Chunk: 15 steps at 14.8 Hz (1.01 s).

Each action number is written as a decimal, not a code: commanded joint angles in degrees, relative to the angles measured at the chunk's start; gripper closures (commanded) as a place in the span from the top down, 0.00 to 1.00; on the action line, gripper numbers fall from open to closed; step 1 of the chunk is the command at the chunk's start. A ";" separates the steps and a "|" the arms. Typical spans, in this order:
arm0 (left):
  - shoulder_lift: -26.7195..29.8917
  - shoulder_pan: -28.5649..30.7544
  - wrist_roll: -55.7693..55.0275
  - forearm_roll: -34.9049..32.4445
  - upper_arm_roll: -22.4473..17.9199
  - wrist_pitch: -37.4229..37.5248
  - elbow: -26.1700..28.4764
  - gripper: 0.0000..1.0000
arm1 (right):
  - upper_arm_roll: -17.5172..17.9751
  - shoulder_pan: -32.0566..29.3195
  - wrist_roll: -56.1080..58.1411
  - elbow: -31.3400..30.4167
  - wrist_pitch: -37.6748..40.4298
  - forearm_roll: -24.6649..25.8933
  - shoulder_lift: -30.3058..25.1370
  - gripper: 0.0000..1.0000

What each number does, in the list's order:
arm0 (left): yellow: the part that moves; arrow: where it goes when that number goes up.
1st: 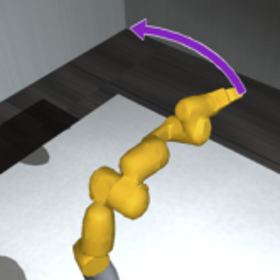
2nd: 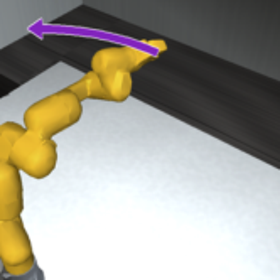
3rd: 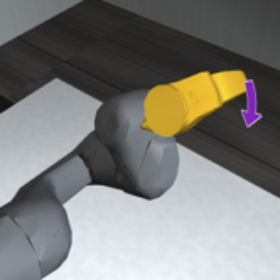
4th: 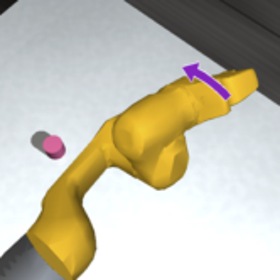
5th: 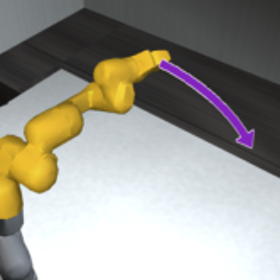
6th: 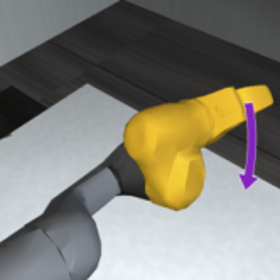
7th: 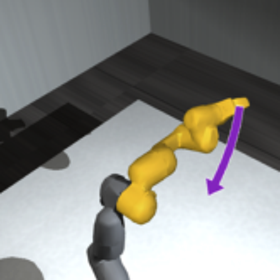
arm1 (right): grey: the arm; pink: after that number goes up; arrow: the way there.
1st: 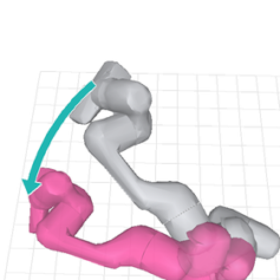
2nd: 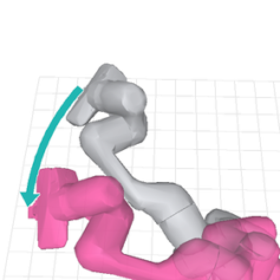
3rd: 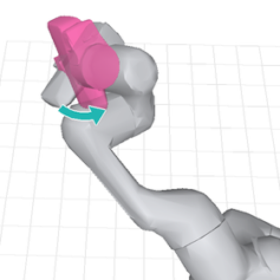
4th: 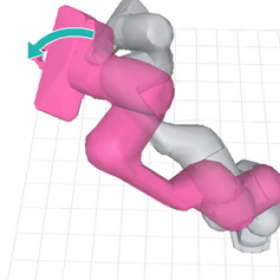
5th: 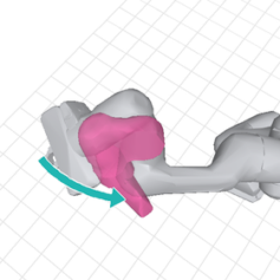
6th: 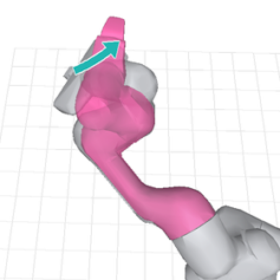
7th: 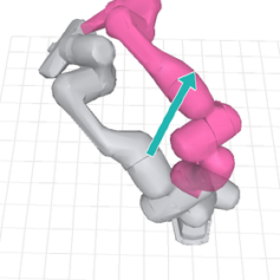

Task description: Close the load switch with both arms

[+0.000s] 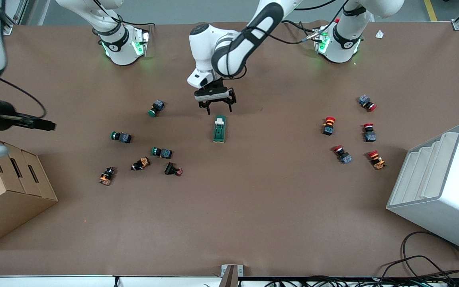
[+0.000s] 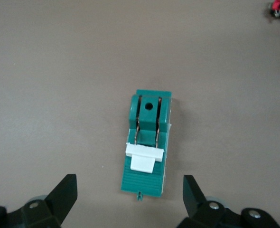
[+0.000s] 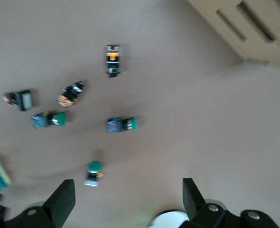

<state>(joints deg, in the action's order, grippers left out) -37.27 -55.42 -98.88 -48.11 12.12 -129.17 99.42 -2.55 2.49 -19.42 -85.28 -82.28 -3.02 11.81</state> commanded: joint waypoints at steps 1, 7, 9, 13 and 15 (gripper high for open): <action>-1.13 -0.39 -7.53 -10.83 -0.35 -1.09 2.61 0.98 | -0.09 5.84 -16.56 -2.86 -2.17 -2.60 -1.18 1.00; -1.92 -1.35 -23.88 -30.53 0.09 -4.69 7.72 0.98 | -0.09 19.28 -39.16 -17.28 -21.91 -9.55 -1.18 1.00; -2.89 -2.32 -27.93 -35.80 0.01 -4.60 8.07 0.98 | -0.09 23.94 -45.67 -19.22 -28.69 -9.63 0.39 1.00; -4.29 -2.32 -35.57 -46.80 0.01 -4.17 9.30 0.98 | -0.09 32.03 -55.79 -19.49 -38.02 -9.63 5.05 1.00; -4.39 -2.41 -38.74 -50.31 0.01 -3.20 10.26 0.98 | -0.09 34.94 -57.57 -19.49 -41.63 -9.63 7.34 1.00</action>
<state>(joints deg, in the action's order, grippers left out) -41.82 -57.53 -134.49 -94.92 12.39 -133.20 108.76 -1.88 35.17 -75.09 -104.46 -120.86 -11.84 17.45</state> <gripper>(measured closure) 0.022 0.000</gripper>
